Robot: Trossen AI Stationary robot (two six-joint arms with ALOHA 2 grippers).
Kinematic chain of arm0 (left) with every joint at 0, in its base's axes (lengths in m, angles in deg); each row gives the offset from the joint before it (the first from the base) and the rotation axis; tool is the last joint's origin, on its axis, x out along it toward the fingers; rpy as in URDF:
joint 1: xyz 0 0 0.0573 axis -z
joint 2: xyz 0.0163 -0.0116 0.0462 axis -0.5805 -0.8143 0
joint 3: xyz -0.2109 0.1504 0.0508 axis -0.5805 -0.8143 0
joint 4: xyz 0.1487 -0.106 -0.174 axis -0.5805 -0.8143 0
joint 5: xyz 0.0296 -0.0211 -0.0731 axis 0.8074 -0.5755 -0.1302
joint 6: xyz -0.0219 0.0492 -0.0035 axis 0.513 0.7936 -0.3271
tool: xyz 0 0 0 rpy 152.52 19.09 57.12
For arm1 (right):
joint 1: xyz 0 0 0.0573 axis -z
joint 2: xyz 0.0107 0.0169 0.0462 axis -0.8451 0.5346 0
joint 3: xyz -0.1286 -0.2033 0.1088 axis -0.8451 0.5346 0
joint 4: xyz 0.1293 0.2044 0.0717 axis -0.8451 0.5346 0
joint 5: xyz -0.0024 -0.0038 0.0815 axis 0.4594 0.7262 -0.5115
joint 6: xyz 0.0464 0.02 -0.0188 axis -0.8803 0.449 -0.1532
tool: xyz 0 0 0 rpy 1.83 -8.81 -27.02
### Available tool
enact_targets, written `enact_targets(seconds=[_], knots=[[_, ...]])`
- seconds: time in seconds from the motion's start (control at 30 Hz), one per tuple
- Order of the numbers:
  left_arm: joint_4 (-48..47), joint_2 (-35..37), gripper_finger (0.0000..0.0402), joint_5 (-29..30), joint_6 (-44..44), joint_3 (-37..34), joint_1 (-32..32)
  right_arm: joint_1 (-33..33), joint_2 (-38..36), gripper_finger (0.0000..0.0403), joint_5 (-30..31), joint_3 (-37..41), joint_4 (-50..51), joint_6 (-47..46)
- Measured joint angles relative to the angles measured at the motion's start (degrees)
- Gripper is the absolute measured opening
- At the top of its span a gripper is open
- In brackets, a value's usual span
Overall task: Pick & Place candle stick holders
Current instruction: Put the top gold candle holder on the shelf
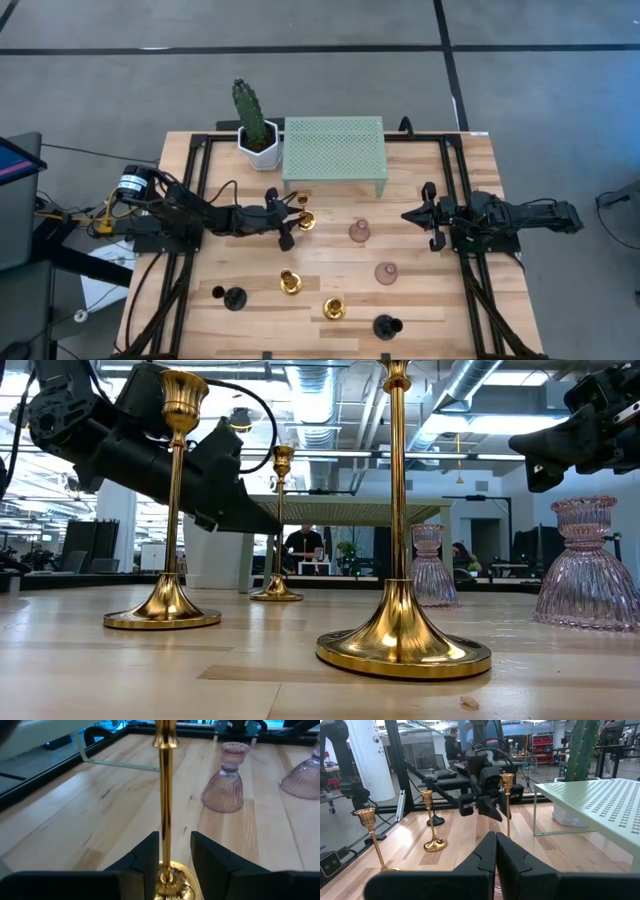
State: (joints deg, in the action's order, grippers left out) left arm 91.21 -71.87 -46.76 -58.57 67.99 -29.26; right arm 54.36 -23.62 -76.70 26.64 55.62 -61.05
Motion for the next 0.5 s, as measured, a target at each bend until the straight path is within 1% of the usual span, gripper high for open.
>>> enact_targets(seconds=[0.37, 0.5], knots=[[0.9, 0.0, 0.0112, 0.2, 0.2, 2.4, 0.0, 0.0, 0.0, 0.0000, 0.0, 0.0, 0.0, 0.0], [0.9, 0.0, 0.0097, 0.2, 0.2, 2.4, -0.6, 0.0, 0.0, 0.0000, 0.0, 0.0, 0.0, 0.0]])
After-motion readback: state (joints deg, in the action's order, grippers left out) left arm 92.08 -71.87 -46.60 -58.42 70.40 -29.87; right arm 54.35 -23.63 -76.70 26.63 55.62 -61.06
